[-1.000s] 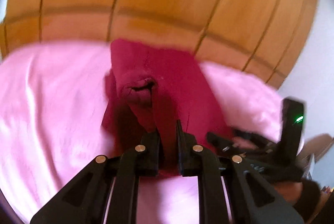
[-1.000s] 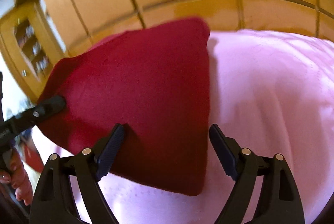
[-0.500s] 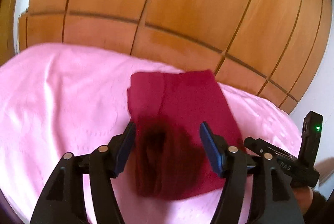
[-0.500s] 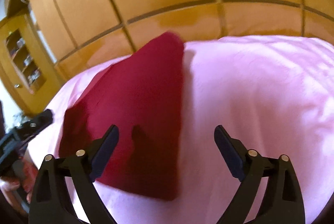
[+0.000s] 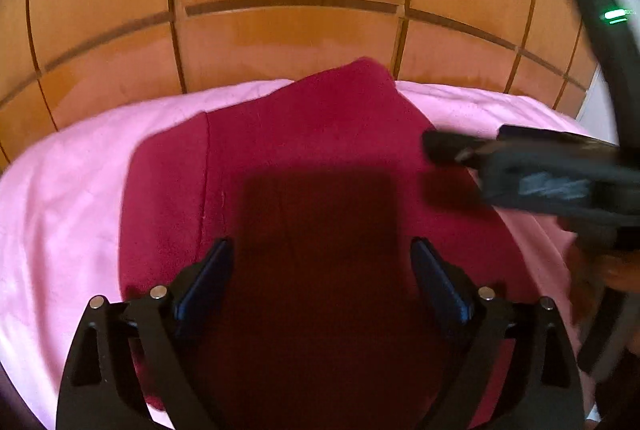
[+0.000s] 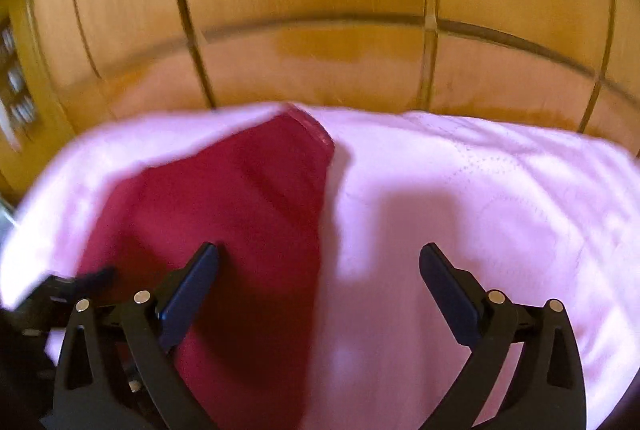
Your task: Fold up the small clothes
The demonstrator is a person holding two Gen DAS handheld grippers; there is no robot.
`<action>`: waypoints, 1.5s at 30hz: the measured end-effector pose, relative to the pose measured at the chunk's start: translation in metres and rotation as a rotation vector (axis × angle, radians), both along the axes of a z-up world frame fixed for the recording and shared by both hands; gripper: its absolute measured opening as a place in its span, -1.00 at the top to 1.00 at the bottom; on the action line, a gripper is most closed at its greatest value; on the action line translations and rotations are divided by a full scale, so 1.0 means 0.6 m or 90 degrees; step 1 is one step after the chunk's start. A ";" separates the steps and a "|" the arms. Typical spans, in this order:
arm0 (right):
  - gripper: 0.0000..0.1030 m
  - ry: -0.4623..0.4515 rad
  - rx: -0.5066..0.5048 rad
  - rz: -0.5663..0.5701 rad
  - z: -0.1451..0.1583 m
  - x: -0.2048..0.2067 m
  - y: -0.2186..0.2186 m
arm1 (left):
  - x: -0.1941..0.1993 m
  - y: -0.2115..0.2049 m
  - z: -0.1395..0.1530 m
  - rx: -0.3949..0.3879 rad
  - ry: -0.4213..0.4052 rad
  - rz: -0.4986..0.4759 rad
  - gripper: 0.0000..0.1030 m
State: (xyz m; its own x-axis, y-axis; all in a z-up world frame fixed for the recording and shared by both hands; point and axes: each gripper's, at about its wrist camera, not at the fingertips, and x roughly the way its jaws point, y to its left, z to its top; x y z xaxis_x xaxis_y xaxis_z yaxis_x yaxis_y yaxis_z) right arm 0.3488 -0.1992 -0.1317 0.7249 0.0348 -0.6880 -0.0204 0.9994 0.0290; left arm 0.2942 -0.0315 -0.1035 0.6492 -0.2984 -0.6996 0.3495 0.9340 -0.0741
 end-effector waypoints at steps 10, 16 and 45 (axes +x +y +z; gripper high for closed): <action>-0.93 0.013 0.084 -0.020 -0.066 0.021 -0.028 | -0.009 0.006 -0.021 -0.023 -0.007 -0.006 -0.77; -0.93 -0.010 0.183 -0.024 -0.040 -0.041 -0.066 | -0.068 0.004 0.019 -0.061 -0.031 -0.032 -0.79; -0.93 0.003 0.190 -0.066 -0.068 -0.101 -0.066 | -0.157 0.080 0.005 -0.142 -0.035 0.014 -0.81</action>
State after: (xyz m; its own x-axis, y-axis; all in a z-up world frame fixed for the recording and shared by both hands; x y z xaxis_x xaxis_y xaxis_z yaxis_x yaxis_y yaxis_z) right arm 0.2881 -0.2386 -0.1723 0.7319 0.1616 -0.6620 0.0821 0.9435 0.3211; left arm 0.2000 0.0167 -0.1005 0.6923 -0.4270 -0.5817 0.3380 0.9041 -0.2614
